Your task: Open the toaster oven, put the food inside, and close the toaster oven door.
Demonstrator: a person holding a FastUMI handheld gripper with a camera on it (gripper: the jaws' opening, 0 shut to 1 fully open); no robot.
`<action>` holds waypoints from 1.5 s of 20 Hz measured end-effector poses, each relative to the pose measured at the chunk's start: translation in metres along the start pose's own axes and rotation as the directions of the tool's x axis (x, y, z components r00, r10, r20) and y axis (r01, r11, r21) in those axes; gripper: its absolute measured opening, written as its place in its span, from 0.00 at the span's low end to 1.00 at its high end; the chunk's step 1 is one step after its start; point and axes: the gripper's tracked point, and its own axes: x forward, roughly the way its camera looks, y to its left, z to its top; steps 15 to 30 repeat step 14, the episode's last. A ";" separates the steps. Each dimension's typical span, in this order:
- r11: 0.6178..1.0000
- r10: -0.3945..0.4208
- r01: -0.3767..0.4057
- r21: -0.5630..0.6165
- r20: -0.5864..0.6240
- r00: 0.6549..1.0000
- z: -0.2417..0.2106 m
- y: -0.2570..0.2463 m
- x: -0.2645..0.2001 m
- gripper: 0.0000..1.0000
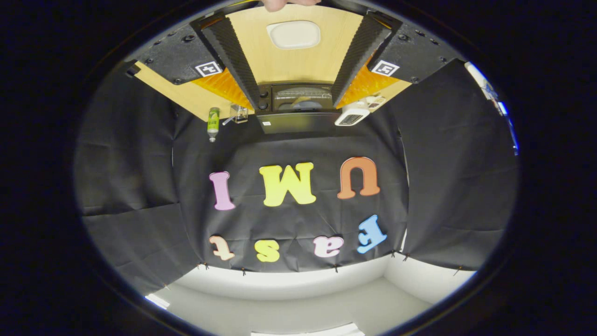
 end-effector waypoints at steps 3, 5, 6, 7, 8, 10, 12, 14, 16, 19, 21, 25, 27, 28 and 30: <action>1.000 -0.008 0.008 -0.026 -0.002 1.000 -0.001 0.000 0.007 1.00; 0.999 -0.002 0.002 -0.038 -0.001 1.000 -0.003 0.004 0.012 1.00; 0.999 0.002 -0.002 -0.038 -0.003 1.000 -0.004 0.005 0.012 1.00; 0.999 0.006 -0.006 -0.034 -0.005 1.000 -0.004 0.006 0.014 1.00; 1.000 0.009 -0.009 -0.028 -0.005 1.000 -0.004 0.008 0.015 1.00; 1.000 0.009 -0.009 -0.025 -0.007 1.000 -0.005 0.008 0.018 1.00; 1.000 0.007 -0.007 -0.029 -0.007 1.000 -0.005 0.007 0.019 1.00; 0.999 0.003 -0.003 -0.041 -0.010 1.000 -0.005 0.007 0.019 1.00; 0.999 0.003 -0.003 -0.041 -0.010 1.000 -0.005 0.007 0.019 1.00; 0.999 0.003 -0.003 -0.041 -0.010 1.000 -0.005 0.007 0.019 1.00; 0.999 0.003 -0.003 -0.041 -0.010 1.000 -0.005 0.007 0.019 1.00; 0.999 0.003 -0.003 -0.041 -0.010 1.000 -0.005 0.007 0.019 1.00; 0.999 0.003 -0.003 -0.041 -0.010 1.000 -0.005 0.007 0.019 1.00; 0.999 0.003 -0.003 -0.041 -0.010 1.000 -0.005 0.007 0.019 1.00; 0.999 0.003 -0.003 -0.041 -0.010 1.000 -0.005 0.007 0.019 1.00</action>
